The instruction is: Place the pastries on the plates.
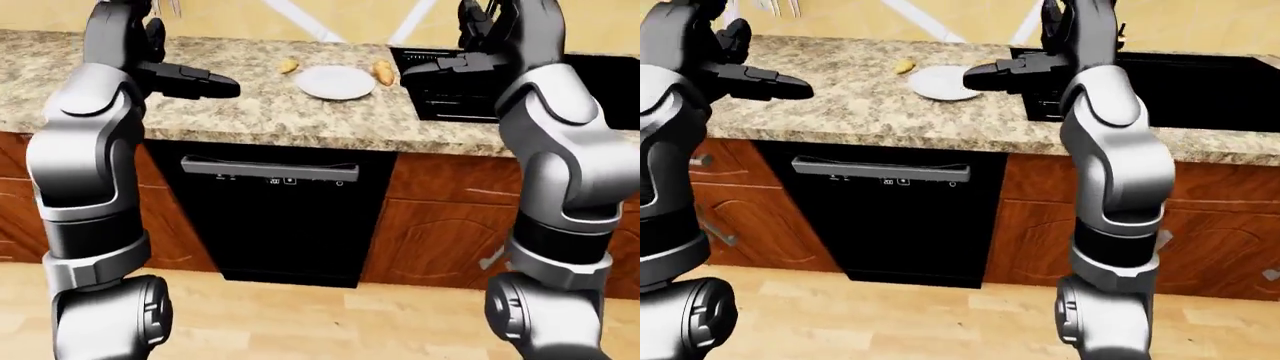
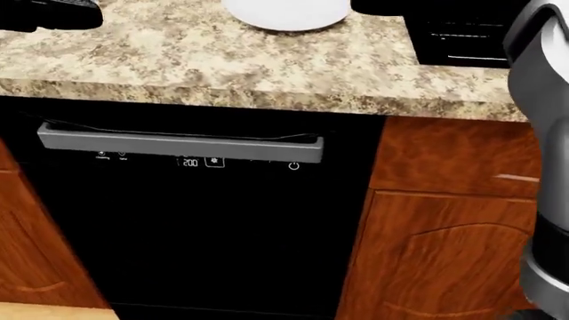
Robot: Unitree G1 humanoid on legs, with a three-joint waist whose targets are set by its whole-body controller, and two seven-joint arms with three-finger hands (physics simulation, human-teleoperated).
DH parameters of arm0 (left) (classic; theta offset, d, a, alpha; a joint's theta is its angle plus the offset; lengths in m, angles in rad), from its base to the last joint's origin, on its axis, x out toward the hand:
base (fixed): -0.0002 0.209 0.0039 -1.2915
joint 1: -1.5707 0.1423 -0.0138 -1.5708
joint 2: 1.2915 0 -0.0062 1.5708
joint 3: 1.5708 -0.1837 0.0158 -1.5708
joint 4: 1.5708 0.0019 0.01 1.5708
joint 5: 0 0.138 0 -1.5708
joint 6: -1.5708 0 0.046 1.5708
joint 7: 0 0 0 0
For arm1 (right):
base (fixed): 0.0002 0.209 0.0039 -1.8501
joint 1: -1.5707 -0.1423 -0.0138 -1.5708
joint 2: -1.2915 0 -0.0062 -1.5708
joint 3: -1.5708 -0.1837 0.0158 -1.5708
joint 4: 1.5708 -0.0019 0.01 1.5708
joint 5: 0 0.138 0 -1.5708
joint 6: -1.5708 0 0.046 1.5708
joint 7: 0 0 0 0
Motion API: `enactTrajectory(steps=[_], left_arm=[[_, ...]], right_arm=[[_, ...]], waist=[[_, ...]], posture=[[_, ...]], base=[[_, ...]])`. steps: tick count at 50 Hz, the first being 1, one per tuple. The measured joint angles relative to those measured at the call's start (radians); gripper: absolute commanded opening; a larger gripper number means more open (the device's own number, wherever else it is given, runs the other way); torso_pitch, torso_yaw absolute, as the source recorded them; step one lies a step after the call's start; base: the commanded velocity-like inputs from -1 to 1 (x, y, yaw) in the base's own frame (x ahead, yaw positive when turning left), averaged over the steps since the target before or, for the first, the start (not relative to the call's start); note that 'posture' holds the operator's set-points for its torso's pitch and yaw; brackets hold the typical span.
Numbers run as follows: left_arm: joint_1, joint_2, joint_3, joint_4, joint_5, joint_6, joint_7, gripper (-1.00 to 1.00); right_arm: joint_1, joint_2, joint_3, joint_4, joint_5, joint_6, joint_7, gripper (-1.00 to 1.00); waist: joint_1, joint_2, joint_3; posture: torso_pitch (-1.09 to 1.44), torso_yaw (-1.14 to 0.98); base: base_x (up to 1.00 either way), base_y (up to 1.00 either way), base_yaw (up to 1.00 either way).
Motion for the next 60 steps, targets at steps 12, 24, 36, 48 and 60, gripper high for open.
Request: enactTrajectory(steps=[12, 24, 36, 48, 60], left_arm=[[-0.005, 0.018, 0.032, -0.048, 0.032, -0.01, 0.011, 1.0], [0.015, -0.001, 0.016, -0.064, 0.036, -0.002, -0.001, 1.0], [-0.006, 0.022, 0.029, -0.104, 0.055, -0.006, -0.018, 1.0], [0.014, 0.009, 0.028, -0.076, 0.071, 0.019, -0.023, 1.0], [0.016, 0.004, 0.022, -0.105, 0.071, 0.019, -0.031, 1.0]], right_arm=[[0.009, 0.007, 0.009, -0.049, 0.039, 0.0, 0.009, 1.0], [0.023, -0.012, 0.002, -0.057, 0.035, -0.014, 0.004, 1.0], [0.013, -0.014, -0.003, -0.098, 0.016, -0.012, 0.019, 1.0], [0.016, -0.006, 0.016, -0.085, 0.015, 0.003, 0.038, 1.0], [0.041, -0.012, -0.004, -0.1, 0.012, 0.002, 0.022, 1.0]], waist=[[0.073, -0.012, -0.037], [0.057, -0.13, 0.009], [0.036, 0.028, -0.044], [0.075, -0.085, -0.028], [0.041, -0.021, -0.03]], posture=[[0.0, 0.0], [0.0, 0.0], [0.0, 0.0], [0.0, 0.0], [0.0, 0.0]], base=[[0.17, -0.25, 0.0], [0.12, -0.39, 0.0], [0.29, 0.0, 0.0], [0.31, 0.0, 0.0], [0.26, 0.0, 0.0]])
